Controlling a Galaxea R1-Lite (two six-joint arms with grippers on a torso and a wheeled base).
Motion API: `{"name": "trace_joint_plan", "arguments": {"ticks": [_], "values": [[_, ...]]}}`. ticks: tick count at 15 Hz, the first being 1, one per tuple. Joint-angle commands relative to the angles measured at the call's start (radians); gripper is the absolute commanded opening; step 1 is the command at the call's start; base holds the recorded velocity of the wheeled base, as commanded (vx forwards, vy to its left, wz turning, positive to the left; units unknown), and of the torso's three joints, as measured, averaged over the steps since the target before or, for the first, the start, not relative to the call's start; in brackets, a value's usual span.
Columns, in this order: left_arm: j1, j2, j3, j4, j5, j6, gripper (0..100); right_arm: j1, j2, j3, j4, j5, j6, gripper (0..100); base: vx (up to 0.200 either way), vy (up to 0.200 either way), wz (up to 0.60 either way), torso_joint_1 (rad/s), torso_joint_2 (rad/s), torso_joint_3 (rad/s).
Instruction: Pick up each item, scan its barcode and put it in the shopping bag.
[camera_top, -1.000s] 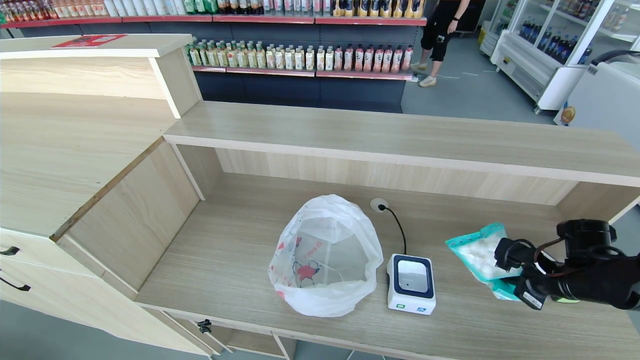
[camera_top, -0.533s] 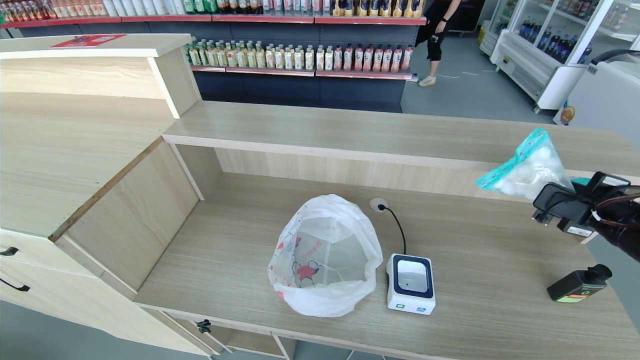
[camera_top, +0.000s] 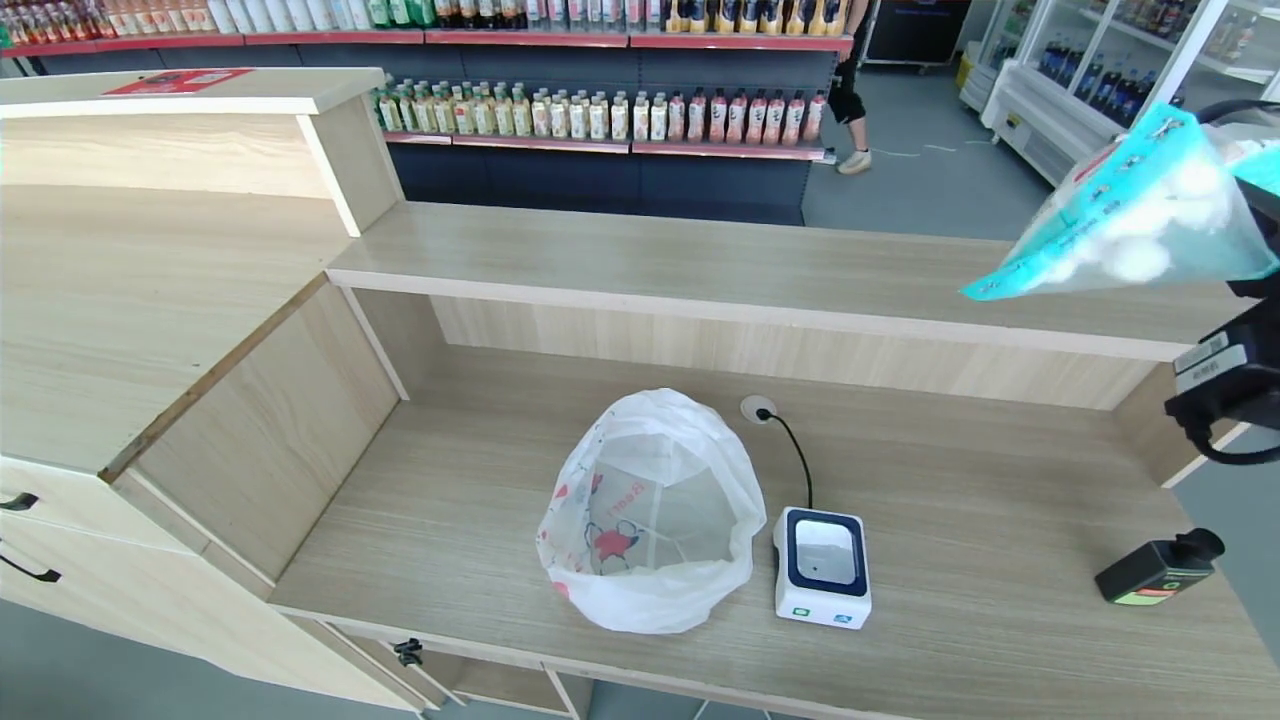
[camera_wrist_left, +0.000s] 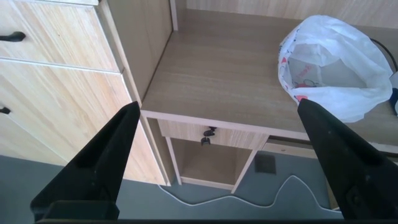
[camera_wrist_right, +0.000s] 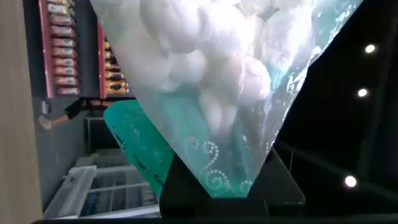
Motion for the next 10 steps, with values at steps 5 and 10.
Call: {"name": "trace_joint_plan", "arguments": {"ticks": [5,10], "values": [[0.0,0.0,0.0,0.0,-0.001,0.0,100,0.029,-0.174,-0.092,-0.003,0.236,-0.482,0,0.0,0.0,0.0,0.0,0.0,0.0],[0.0,0.0,0.0,0.0,-0.001,0.0,100,0.359,-0.18,-0.173,-0.006,0.272,-0.536,0,0.0,0.0,0.0,0.0,0.0,0.0]]}}
